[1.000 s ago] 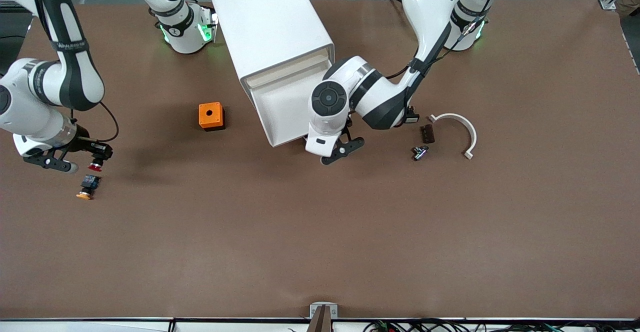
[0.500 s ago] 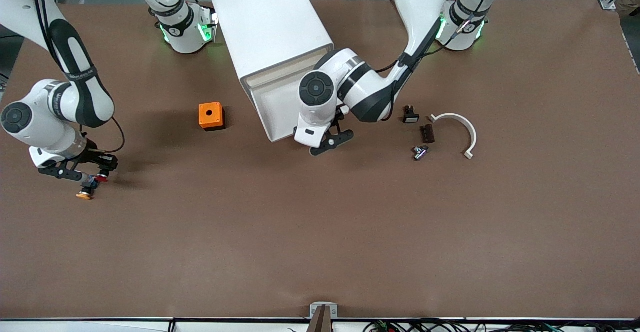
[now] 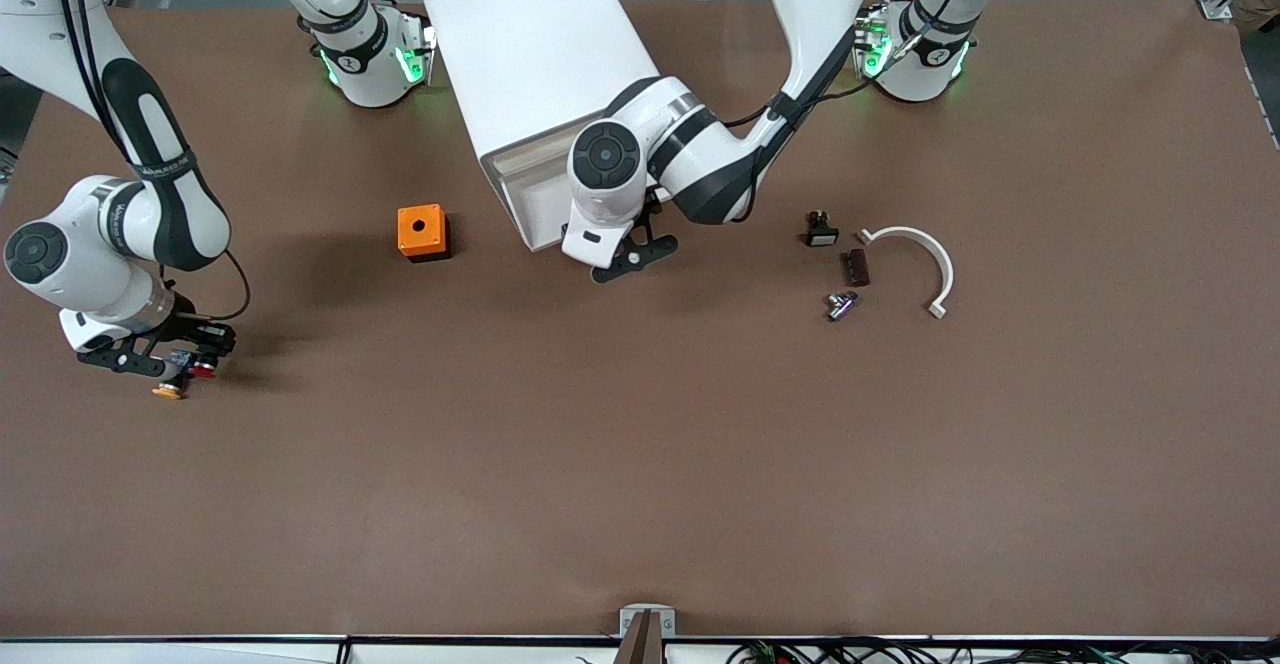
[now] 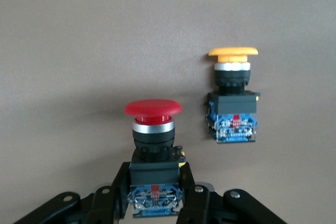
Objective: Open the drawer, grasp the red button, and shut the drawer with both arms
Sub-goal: 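Push the drawer shut with the left gripper while the right gripper lowers the button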
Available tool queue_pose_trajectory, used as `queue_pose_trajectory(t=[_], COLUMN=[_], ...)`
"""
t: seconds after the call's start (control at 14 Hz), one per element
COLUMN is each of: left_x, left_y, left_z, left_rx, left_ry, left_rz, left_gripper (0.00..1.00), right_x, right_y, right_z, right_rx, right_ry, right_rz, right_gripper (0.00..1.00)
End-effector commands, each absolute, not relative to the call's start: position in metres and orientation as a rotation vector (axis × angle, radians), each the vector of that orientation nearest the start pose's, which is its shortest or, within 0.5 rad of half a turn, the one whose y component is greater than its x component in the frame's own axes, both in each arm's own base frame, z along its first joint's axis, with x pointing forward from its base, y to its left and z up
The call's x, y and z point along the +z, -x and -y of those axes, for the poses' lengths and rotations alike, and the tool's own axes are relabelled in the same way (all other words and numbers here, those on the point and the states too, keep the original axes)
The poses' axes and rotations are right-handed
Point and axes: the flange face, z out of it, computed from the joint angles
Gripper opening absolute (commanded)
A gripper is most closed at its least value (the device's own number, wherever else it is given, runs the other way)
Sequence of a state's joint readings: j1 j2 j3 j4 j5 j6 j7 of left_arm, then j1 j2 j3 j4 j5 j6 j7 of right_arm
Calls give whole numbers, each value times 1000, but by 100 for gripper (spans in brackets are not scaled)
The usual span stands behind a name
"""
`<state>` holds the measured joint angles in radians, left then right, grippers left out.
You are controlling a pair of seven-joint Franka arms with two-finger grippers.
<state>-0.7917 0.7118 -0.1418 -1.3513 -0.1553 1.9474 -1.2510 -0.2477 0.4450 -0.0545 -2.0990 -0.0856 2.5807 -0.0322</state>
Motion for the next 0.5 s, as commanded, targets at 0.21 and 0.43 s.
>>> queue_pose_trajectory(t=[0.21, 0.43], left_x=[299, 298], left_y=[-406, -395], left_z=[599, 606], left_rx=[518, 568], left_ry=[3077, 3077], left_rz=[643, 643], left_gripper=[100, 100], right_x=[189, 182], right_y=[-578, -583], right_z=[174, 172], right_rx=[-24, -18], right_ry=[3205, 3203], right_rz=[-295, -294], right_gripper=[0, 0])
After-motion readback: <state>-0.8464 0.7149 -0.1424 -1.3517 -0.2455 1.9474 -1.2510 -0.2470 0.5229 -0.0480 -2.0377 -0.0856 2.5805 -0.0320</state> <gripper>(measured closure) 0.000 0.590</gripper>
